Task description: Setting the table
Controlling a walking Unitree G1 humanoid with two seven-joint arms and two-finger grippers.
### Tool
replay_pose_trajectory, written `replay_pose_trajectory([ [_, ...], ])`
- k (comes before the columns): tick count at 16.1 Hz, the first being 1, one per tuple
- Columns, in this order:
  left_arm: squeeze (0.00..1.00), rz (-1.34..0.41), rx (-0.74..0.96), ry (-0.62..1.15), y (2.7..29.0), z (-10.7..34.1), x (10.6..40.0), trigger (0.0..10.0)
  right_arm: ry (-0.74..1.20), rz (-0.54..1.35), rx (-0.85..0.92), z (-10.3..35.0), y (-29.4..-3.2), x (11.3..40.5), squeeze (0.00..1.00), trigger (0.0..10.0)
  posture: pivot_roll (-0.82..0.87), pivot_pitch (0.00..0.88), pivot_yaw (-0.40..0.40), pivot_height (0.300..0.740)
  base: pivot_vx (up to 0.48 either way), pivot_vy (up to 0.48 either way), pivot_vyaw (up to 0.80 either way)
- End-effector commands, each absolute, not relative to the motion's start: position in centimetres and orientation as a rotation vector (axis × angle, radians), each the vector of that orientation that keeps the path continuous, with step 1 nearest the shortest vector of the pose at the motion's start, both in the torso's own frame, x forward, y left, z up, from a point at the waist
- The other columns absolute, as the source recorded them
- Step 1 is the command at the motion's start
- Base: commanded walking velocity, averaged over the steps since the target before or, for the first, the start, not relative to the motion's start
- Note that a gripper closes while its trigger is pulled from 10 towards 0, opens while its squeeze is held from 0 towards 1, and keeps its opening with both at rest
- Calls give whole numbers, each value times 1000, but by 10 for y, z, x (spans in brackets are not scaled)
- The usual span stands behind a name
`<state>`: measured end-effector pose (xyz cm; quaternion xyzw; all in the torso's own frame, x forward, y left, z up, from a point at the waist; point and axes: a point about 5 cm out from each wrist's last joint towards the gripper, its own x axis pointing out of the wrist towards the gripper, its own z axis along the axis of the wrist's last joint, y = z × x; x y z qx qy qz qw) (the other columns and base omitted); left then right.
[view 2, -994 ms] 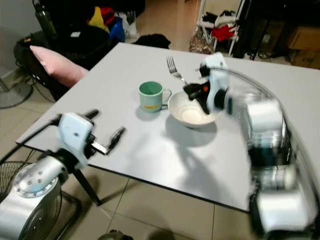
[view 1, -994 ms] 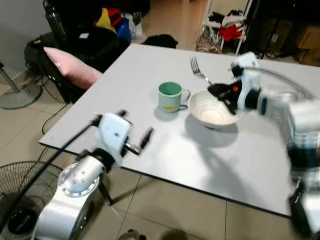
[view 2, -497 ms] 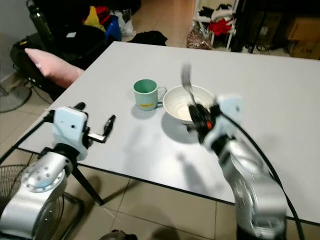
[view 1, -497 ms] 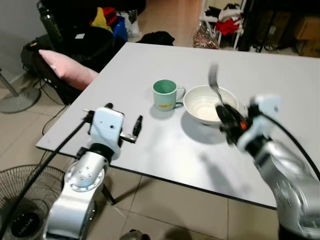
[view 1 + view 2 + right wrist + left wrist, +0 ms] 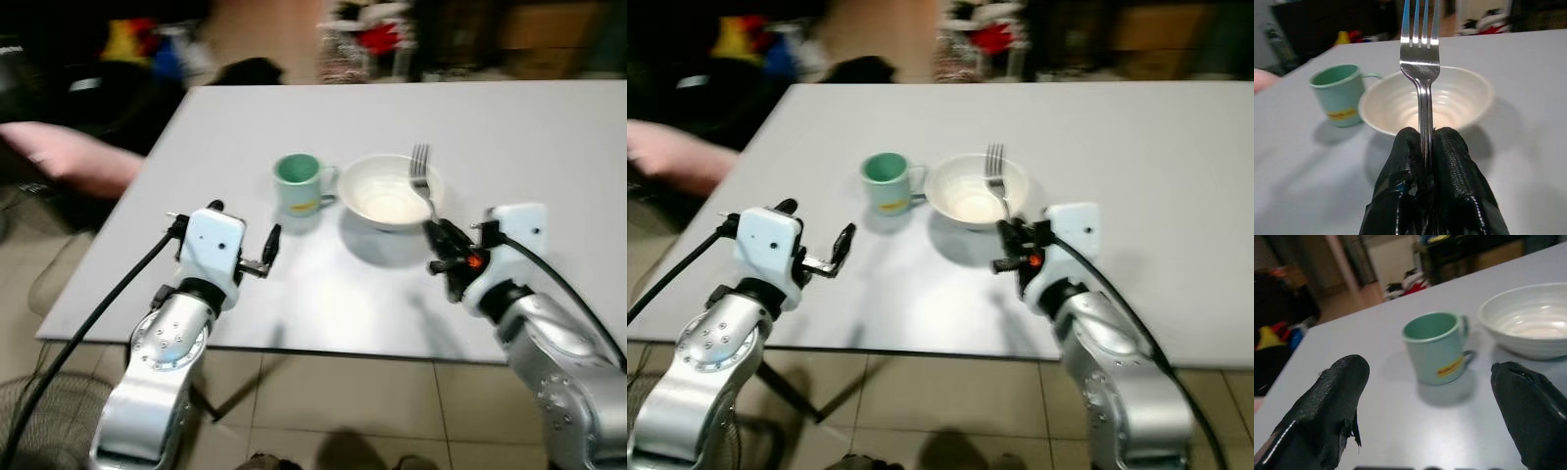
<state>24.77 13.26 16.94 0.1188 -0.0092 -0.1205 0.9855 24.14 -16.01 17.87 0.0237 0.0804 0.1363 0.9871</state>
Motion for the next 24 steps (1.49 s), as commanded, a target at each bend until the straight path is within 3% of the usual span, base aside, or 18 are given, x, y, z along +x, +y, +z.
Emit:
replay_pose_trajectory([
  [1, 0, -208, 248, -9, 140, 168, 247, 10000, 145, 315, 47, 183, -152, 240, 0, 10000, -94, 55, 94, 740, 0, 315, 0],
  [6, 0, -113, 198, 25, 146, 163, 235, 10000, 244, 412, 42, 177, -149, 246, 0, 10000, -66, 50, 66, 740, 0, -241, 0],
  [9, 0, -148, 216, 32, 144, 162, 228, 10000, 333, 423, 80, 169, -152, 244, 0, 10000, -52, 48, 65, 740, 0, 0, 0],
  [14, 0, -359, 203, 34, 125, 167, 221, 10000, 560, 357, 79, 149, -159, 244, 0, 10000, -58, 56, 83, 740, 0, 0, 0],
  [16, 0, -439, 213, 46, 120, 168, 217, 10000, 596, 354, 61, 146, -163, 256, 0, 10000, -55, 62, 85, 740, 0, 0, 0],
  [24, 0, -411, 224, 117, 128, 161, 207, 10000, 705, 367, -113, 143, -172, 302, 0, 10000, -34, 76, 58, 740, 0, 0, 0],
])
